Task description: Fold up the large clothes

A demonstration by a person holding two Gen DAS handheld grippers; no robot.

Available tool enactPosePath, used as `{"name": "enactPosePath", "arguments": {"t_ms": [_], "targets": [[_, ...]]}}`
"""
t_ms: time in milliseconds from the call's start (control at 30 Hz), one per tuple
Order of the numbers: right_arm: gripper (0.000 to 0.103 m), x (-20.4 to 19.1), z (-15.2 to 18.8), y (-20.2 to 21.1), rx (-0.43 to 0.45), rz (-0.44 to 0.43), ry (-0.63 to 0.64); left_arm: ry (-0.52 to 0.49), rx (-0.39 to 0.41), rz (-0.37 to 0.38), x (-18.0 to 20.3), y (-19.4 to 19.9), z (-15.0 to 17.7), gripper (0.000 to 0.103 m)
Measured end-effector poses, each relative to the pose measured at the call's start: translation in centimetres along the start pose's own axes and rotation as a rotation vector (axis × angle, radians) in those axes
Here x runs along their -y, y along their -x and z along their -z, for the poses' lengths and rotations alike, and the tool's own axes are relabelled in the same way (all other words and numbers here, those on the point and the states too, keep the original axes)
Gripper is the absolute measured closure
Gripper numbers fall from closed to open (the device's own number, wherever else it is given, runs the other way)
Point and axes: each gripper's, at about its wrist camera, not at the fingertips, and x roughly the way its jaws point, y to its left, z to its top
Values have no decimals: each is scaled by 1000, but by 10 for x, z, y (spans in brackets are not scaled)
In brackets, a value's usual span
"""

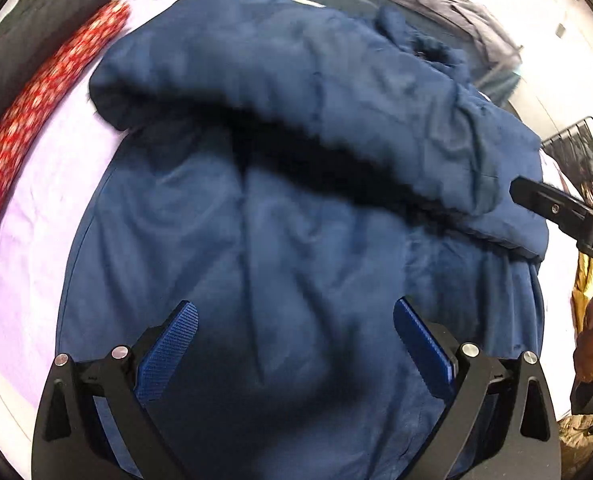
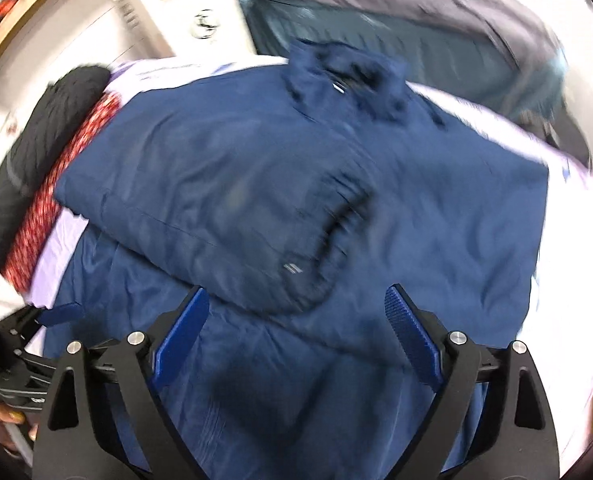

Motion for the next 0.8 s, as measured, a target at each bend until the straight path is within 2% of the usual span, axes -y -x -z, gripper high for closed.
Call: {"name": "enactPosePath", "arguments": {"t_ms": [100, 167, 200, 233, 267, 333, 600, 733, 800], "targets": [[14, -25, -4, -15, 8, 43, 155, 24, -8, 2, -6, 0, 5, 6], [14, -34, -4, -41, -62, 143, 249, 19, -14, -1, -5, 1, 9, 6], [14, -30, -3, -56, -114, 180, 244, 17, -16, 0, -4, 1, 10, 6], [14, -20, -2, -69, -165, 167, 194, 20, -17, 4, -4, 3, 12, 6], [14, -4, -2, -81, -218, 107, 83, 23, -15, 7, -4, 4, 12, 6], [11, 21, -1, -88, -250, 16, -87, 26, -12, -1, -6, 5, 16, 6], [10, 8, 7, -78, -279, 82, 29, 84, -35, -15, -27, 2, 25, 6], [10, 13, 19, -50, -254, 29, -4, 77, -32, -18, -30, 5, 28, 6], [10, 17, 29, -34, -262, -24, -31, 62, -34, -19, -29, 6, 30, 6]]}}
